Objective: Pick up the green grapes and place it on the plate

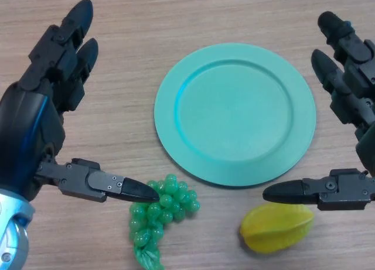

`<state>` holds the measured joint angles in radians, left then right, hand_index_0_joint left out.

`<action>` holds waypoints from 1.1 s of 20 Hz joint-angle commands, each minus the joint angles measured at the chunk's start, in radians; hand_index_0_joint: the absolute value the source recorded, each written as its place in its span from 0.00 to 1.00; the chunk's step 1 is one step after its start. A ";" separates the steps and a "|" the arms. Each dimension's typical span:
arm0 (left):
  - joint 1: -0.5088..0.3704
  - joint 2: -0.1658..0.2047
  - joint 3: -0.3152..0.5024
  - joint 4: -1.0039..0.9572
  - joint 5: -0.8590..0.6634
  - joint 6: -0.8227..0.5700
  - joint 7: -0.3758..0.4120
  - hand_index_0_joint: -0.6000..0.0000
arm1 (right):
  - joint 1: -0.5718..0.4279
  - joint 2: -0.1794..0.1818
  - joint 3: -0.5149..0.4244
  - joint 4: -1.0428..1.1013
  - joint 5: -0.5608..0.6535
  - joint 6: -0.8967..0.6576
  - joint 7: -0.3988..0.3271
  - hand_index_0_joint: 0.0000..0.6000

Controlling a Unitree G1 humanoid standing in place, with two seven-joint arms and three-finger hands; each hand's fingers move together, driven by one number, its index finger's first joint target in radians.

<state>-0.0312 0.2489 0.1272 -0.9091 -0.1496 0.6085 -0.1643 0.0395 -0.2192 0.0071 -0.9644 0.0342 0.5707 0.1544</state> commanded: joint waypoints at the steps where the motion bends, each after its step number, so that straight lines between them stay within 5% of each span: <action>1: -0.014 0.024 0.058 -0.056 -0.005 -0.106 0.015 1.00 | -0.022 -0.004 -0.006 -0.060 0.005 -0.145 -0.026 0.00; 8: -0.008 0.025 0.058 -0.055 0.002 -0.107 0.004 1.00 | -0.022 0.000 0.017 -0.056 -0.015 -0.147 -0.034 0.00; 13: 0.120 0.004 0.015 -0.034 0.088 -0.108 -0.075 1.00 | -0.026 0.002 0.031 -0.046 -0.001 -0.143 -0.042 0.00; 16: 0.240 -0.048 -0.015 0.075 0.139 -0.278 -0.095 1.00 | -0.055 0.003 0.048 -0.026 -0.029 -0.149 -0.046 0.00; 22: 0.373 -0.059 -0.058 0.404 0.222 -0.790 -0.065 1.00 | -0.057 0.010 0.071 -0.013 -0.038 -0.181 -0.059 0.00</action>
<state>0.3402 0.1769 0.0602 -0.4574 0.0680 -0.0418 -0.2686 0.0023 -0.2116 0.0861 -0.9302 0.0000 0.5545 0.1256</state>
